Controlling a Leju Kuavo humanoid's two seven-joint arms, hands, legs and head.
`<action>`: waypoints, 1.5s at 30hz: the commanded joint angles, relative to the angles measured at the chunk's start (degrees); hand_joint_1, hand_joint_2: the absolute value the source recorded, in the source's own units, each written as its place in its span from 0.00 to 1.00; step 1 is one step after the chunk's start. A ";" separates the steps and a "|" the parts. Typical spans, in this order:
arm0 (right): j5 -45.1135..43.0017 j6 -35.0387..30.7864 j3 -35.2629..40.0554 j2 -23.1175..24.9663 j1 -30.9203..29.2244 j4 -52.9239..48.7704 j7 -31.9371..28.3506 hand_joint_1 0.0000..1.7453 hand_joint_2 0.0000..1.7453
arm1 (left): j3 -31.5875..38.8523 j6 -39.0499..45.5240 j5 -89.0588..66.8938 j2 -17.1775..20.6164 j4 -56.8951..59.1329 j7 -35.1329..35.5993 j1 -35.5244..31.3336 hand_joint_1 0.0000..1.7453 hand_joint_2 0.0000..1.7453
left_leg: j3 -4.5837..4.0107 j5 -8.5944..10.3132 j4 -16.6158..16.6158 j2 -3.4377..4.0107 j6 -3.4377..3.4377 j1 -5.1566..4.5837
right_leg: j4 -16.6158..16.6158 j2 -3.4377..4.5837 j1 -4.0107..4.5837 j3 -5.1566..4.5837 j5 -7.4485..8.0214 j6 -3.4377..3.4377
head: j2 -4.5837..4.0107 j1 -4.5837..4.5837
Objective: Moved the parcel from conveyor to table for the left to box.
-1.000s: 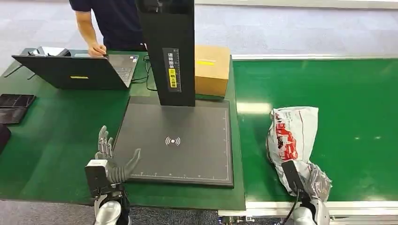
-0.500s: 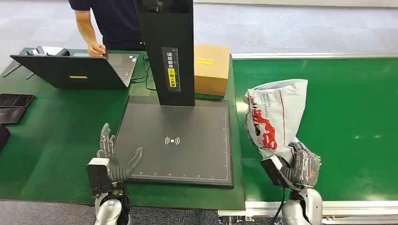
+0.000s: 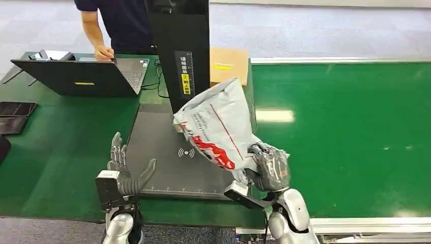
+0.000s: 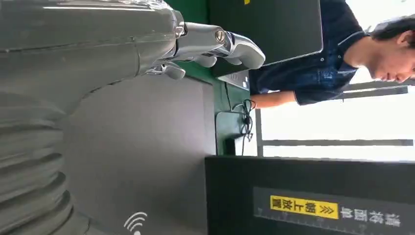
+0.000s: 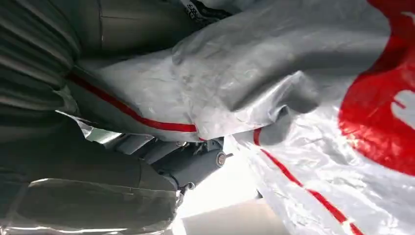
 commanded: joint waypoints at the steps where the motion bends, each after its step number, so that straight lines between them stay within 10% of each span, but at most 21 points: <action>1: -1.98 -1.60 14.49 -0.09 -17.52 27.79 -0.25 0.88 1.00 | -1.43 1.28 1.64 0.80 4.88 -1.17 -1.98 0.00 1.00 | 0.03 0.10 -0.07 0.29 0.01 -0.01 | -0.04 0.28 0.01 -0.07 0.15 -0.07 | 0.00 0.02; 12: -3.57 -6.21 17.41 1.36 -29.23 50.16 1.15 0.89 1.00 | -2.89 3.00 3.01 2.27 5.72 -2.03 -1.22 0.00 1.00 | 0.00 0.15 -0.10 0.11 -0.01 -0.03 | -0.03 0.09 -0.02 -0.04 0.13 -0.12 | 0.00 0.00; 14: -3.94 -5.65 17.06 1.14 -30.97 52.99 1.81 0.76 1.00 | -2.86 3.00 3.28 2.04 5.84 -2.11 -1.26 0.00 1.00 | -0.05 0.15 -0.08 0.11 -0.01 -0.04 | 0.00 0.09 -0.03 -0.10 0.13 -0.12 | 0.00 0.00; 15: -4.18 -5.82 17.02 1.04 -31.11 53.36 1.47 0.03 1.00 | -2.89 2.98 3.28 2.03 5.87 -2.11 -1.35 0.00 1.00 | -0.05 0.13 -0.05 0.05 -0.01 -0.05 | 0.02 0.04 -0.03 -0.08 0.09 -0.10 | 0.00 0.02; 16: -5.24 -5.25 16.49 1.15 -31.50 54.36 0.49 0.00 1.00 | -2.46 3.76 3.52 1.74 5.28 -2.17 -0.75 0.00 1.00 | -0.08 0.18 -0.09 0.04 -0.01 -0.04 | -0.02 0.02 -0.02 -0.12 0.14 -0.14 | 0.00 0.00; 33: -29.72 18.84 7.66 -1.02 -27.68 54.31 -23.99 0.00 1.00 | -1.89 4.97 3.29 3.04 3.58 -2.56 1.81 0.00 1.00 | 0.00 0.14 -0.07 -0.17 -0.01 0.01 | -0.07 -0.18 0.02 0.04 0.06 -0.09 | 0.00 0.00; 45: -38.65 25.67 15.93 -7.36 -22.48 42.79 -24.11 0.00 1.00 | 0.26 5.02 2.27 3.68 -0.09 -2.56 5.49 0.00 1.00 | 0.02 0.14 -0.08 -0.17 -0.01 0.02 | -0.12 -0.18 0.04 0.05 0.07 -0.11 | 0.00 0.00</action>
